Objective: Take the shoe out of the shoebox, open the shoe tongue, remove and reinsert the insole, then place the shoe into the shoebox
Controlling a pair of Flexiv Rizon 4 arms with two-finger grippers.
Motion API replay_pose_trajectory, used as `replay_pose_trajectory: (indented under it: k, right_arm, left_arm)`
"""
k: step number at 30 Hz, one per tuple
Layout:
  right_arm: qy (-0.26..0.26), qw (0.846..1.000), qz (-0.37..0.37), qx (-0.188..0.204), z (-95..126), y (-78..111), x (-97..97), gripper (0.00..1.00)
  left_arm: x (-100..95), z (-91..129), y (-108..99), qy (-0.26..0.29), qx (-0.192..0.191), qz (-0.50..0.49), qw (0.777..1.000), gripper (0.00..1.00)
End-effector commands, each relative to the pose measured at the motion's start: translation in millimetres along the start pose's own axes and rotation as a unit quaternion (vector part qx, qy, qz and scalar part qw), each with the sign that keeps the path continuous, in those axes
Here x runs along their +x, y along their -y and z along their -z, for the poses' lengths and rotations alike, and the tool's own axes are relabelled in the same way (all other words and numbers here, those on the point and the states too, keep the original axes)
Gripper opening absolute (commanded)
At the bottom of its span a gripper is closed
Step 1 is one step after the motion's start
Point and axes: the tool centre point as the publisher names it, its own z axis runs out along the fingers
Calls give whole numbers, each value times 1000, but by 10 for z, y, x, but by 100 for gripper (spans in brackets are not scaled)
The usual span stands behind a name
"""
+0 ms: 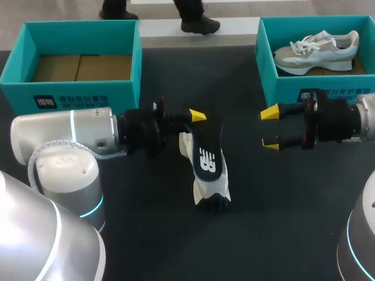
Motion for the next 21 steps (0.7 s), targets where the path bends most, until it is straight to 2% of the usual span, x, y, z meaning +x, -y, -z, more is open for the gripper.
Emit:
replay_pose_trajectory:
  k: [1,12,15,17,18,20,21]
  right_arm:
    - [4,1000,-1,-3,-3,26,19,100]
    - [4,1000,-1,-3,-3,26,19,100]
    - [50,994,99,11,22,88,76,100]
    - [73,976,207,6,46,85,100,100]
    - [82,967,241,25,47,77,85,100]
    - [110,940,320,26,45,75,66,100]
    - [121,921,368,37,37,78,78,100]
  left_arm:
    - [11,-1,13,0,-1,-1,1000,0]
    - [11,-1,13,0,-1,-1,1000,0]
    - [11,-1,13,0,-1,-1,1000,0]
    - [11,-1,13,0,-1,-1,1000,0]
    - [11,-1,13,0,-1,-1,1000,0]
    - [11,-1,13,0,-1,-1,1000,0]
    - [11,-1,13,0,-1,-1,1000,0]
